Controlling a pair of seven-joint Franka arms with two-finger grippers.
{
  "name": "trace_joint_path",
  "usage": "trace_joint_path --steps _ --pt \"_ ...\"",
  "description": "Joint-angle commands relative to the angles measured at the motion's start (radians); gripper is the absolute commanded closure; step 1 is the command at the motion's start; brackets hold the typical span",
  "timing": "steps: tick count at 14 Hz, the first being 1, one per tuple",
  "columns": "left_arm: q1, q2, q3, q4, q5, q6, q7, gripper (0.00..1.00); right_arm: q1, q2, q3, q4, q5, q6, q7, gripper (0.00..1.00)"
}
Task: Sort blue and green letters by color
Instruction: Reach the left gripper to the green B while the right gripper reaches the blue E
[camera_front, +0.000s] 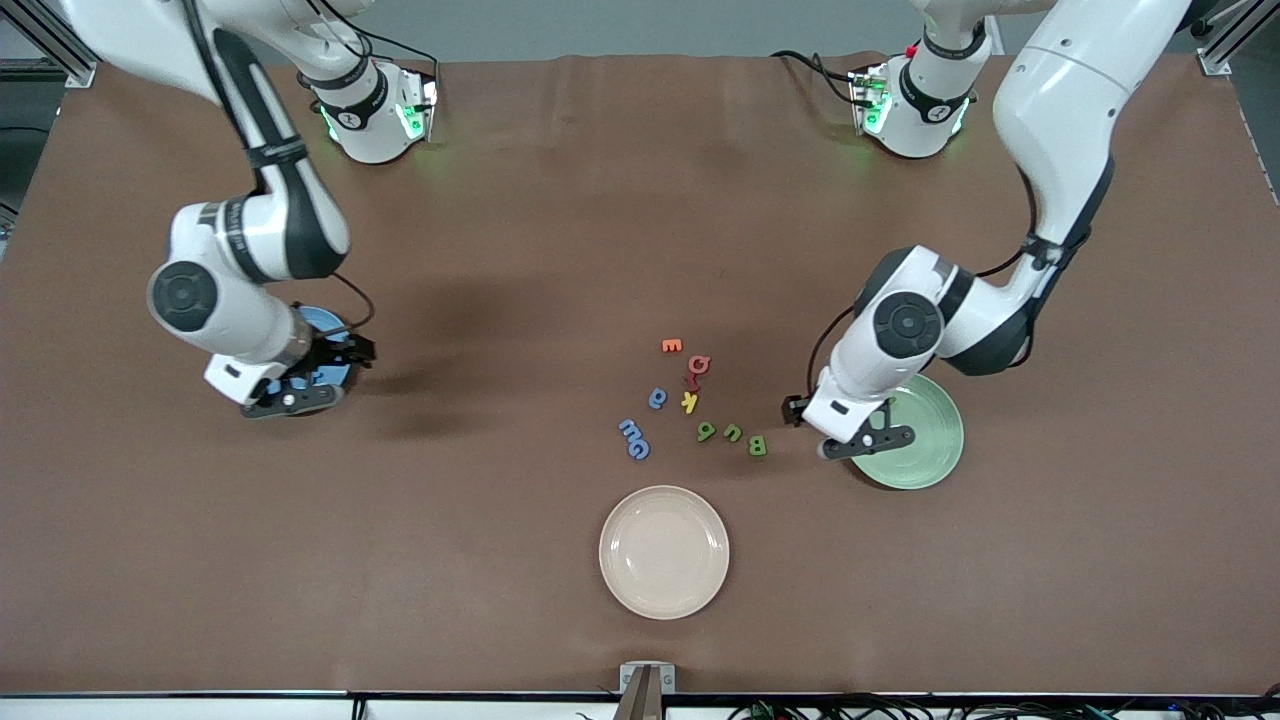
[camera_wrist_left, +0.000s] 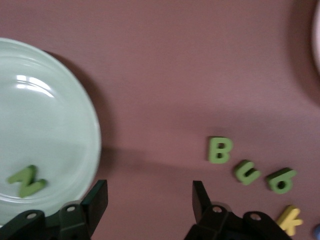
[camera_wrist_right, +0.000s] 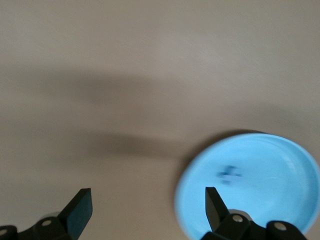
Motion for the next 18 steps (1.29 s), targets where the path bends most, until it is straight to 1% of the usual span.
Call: trace_joint_path --steps 1,3,4,5,6,7,8,11,12,13,14,15,16,18 --pt "-0.042 0.096 0.004 0.115 0.011 -0.003 -0.079 0.24 0.126 0.055 -0.006 0.125 0.013 -0.035 0.187 0.00" --pt "-0.070 0.128 0.010 0.155 0.011 -0.003 -0.105 0.24 0.190 0.116 -0.006 0.207 0.021 -0.026 0.266 0.00" --pt "-0.083 0.136 0.019 0.169 0.011 -0.003 -0.105 0.24 0.216 0.156 -0.006 0.262 0.045 -0.027 0.275 0.00" --pt "-0.105 0.145 0.034 0.176 0.008 -0.003 -0.105 0.24 0.255 0.199 -0.007 0.332 0.094 -0.030 0.275 0.00" --pt "-0.125 0.154 0.053 0.193 0.008 -0.003 -0.105 0.24 0.286 0.252 -0.008 0.413 0.124 -0.035 0.275 0.00" --pt "-0.148 0.171 0.069 0.210 0.007 -0.003 -0.106 0.24 0.332 0.318 -0.009 0.510 0.119 -0.038 0.287 0.00" --pt "-0.165 0.180 0.088 0.224 0.005 -0.003 -0.107 0.24 0.361 0.378 -0.011 0.581 0.116 -0.038 0.291 0.00" --pt "-0.183 0.206 0.106 0.245 0.005 -0.003 -0.107 0.24 0.392 0.487 -0.009 0.685 0.122 -0.019 0.288 0.01" --pt "-0.183 0.214 0.106 0.245 0.007 -0.003 -0.107 0.24 0.415 0.521 -0.009 0.709 0.115 -0.004 0.281 0.04" --pt "-0.183 0.217 0.108 0.248 0.007 -0.002 -0.105 0.24 0.427 0.548 -0.011 0.724 0.113 0.051 0.275 0.09" --pt "-0.183 0.220 0.108 0.251 0.010 -0.002 -0.105 0.16 0.443 0.570 -0.011 0.729 0.098 0.100 0.260 0.15" --pt "-0.183 0.228 0.110 0.253 0.010 -0.002 -0.103 0.01 0.446 0.598 -0.012 0.745 0.095 0.128 0.243 0.18" --pt "-0.183 0.231 0.110 0.255 0.010 0.000 -0.103 0.00 0.454 0.619 -0.012 0.768 0.093 0.131 0.246 0.18" --pt "-0.188 0.231 0.110 0.256 0.010 0.001 -0.103 0.01 0.457 0.645 -0.012 0.791 0.093 0.136 0.251 0.21"
